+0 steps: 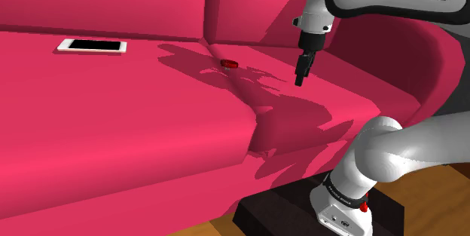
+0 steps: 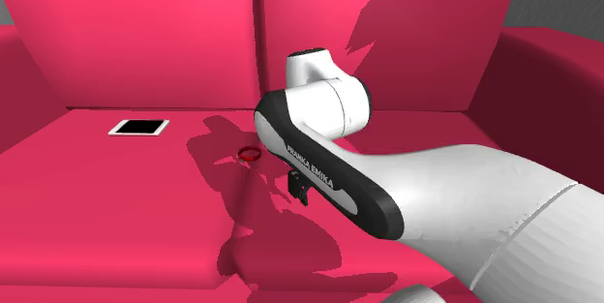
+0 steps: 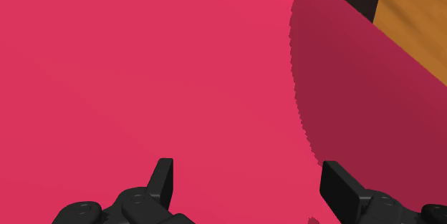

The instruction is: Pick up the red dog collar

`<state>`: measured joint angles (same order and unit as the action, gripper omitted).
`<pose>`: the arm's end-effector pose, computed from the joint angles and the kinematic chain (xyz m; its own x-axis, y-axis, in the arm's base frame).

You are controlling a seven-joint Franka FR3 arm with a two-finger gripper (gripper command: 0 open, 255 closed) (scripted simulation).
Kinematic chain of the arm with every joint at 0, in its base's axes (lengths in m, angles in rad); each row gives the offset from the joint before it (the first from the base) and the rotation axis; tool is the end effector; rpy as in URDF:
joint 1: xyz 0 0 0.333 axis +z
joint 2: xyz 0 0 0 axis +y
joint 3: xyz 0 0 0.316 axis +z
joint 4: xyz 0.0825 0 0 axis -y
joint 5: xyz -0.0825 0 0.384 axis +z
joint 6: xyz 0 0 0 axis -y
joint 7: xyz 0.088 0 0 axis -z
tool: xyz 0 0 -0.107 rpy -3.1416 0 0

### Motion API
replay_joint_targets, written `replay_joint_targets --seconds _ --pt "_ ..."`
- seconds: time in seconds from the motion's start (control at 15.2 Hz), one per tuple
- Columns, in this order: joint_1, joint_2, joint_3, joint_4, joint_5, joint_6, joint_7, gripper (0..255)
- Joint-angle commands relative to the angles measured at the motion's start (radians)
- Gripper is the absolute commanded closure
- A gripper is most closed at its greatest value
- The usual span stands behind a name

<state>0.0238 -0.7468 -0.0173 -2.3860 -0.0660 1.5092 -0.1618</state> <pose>0.3081 -0.0066 0.5596 0.9761 0.1692 -0.1366 0.1751 -0.9840 0.0325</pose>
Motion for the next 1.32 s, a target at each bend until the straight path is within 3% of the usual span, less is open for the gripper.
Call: replay_joint_targets --seconds 0.0,0.59,1.25 --pt "0.0 0.0 0.0 0.0 0.0 0.0 0.0 0" --pt "0.064 0.338 0.02 0.276 0.085 0.06 -0.039 0" --pt "0.116 0.707 0.051 0.693 0.165 0.014 -0.086 0"
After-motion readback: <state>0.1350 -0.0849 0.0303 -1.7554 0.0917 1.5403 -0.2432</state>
